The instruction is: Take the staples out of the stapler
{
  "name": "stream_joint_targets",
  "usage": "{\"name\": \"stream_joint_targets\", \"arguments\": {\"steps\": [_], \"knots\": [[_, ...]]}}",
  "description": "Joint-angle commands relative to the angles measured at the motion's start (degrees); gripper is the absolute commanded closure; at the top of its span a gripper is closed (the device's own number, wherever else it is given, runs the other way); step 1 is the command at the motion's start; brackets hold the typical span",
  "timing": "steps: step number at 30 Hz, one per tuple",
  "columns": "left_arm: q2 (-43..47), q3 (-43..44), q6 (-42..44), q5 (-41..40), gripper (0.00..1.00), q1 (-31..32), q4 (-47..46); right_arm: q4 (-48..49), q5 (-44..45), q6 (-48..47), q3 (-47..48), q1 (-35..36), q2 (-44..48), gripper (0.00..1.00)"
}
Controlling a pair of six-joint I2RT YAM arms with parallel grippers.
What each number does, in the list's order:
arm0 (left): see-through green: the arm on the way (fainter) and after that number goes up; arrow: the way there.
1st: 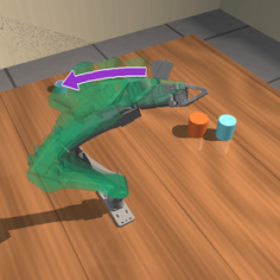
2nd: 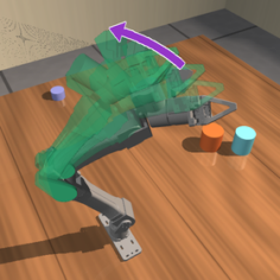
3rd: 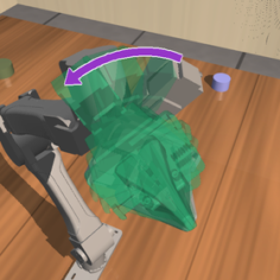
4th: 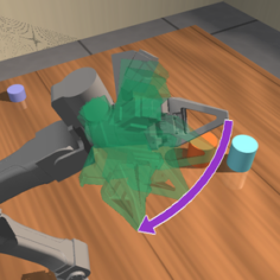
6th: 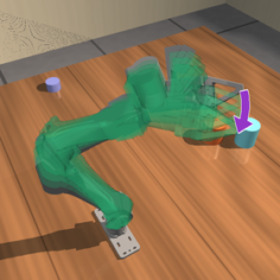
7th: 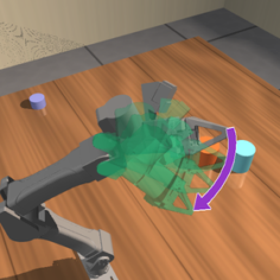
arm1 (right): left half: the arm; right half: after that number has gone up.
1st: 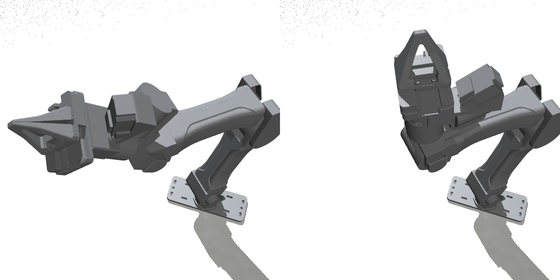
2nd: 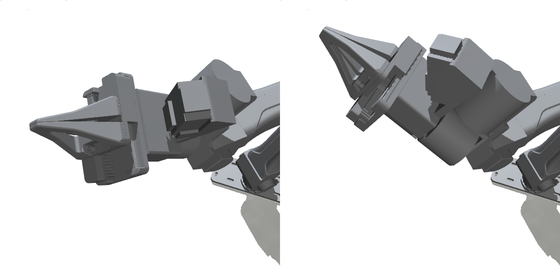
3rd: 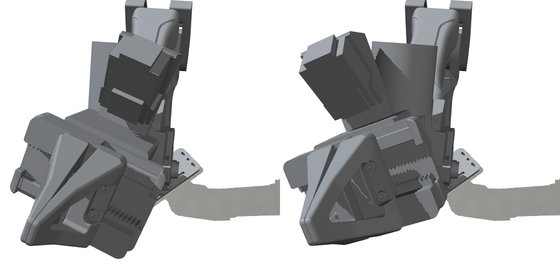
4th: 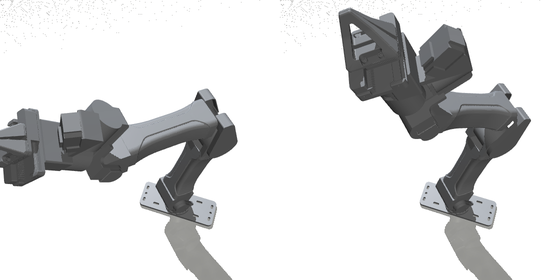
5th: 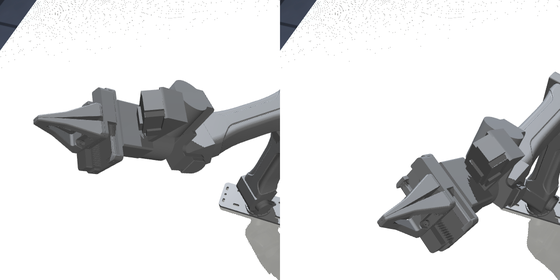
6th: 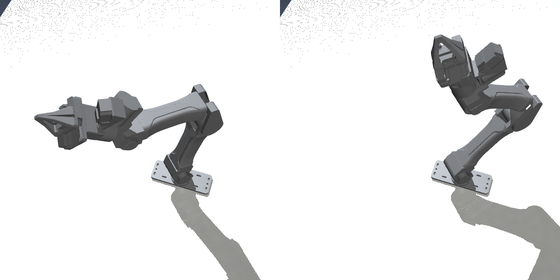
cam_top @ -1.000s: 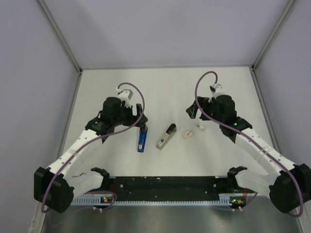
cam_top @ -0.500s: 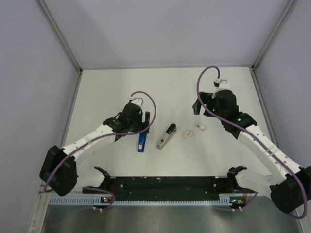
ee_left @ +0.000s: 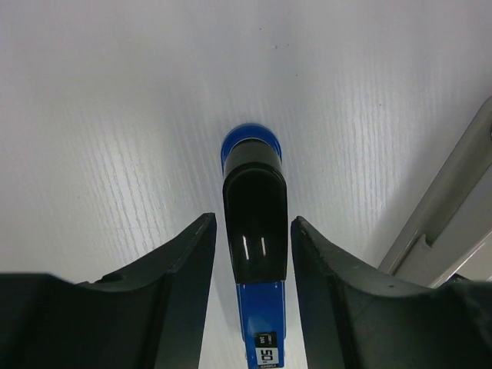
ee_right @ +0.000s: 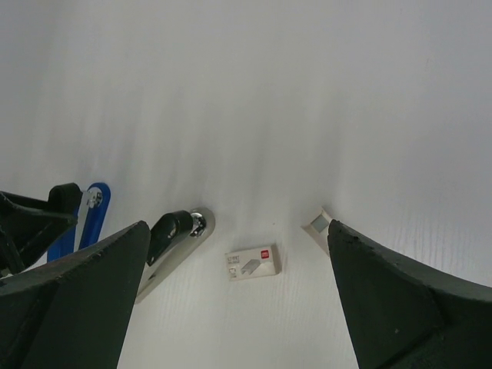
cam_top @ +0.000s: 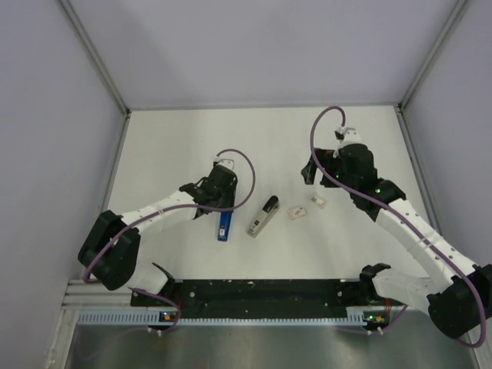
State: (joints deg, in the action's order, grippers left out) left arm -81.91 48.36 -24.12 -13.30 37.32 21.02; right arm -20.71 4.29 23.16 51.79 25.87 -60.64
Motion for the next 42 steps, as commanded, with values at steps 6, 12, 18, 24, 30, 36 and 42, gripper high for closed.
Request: {"name": "stream_joint_targets", "arguments": {"steps": [6, 12, 18, 24, 30, 36, 42], "knots": [[-2.29, 3.76, 1.27, -1.73, 0.64, 0.47, -1.5, 1.99, -2.19, 0.31, -0.02, 0.59, -0.62, 0.01], [-2.38, 3.23, 2.06, -2.26, 0.62, 0.47, -1.42, 1.99, -3.15, 0.48, -0.46, 0.59, -0.36, 0.01], [-2.55, 2.88, 2.15, -2.69, 0.5, 0.47, -1.5, 1.99, -3.77, 0.57, -1.16, 0.5, 0.17, 0.01], [-3.08, 3.14, 2.32, -2.61, 0.52, 0.47, -1.68, 1.9, -4.12, 0.57, -1.52, 0.5, 0.7, 0.01], [-3.61, 3.32, 2.85, -2.52, 0.69, 0.56, -1.68, 1.81, -4.03, 1.01, -1.6, 0.5, 1.05, 0.01], [-3.79, 4.46, 3.9, -1.73, 1.0, 0.91, -0.27, 1.64, -5.69, 0.49, -1.61, 0.5, 1.05, 0.01], [3.14, 6.13, 6.27, -1.65, 1.0, 1.26, 2.53, 1.11, -9.47, -1.89, -0.29, 0.5, 0.0, 0.01]]}}
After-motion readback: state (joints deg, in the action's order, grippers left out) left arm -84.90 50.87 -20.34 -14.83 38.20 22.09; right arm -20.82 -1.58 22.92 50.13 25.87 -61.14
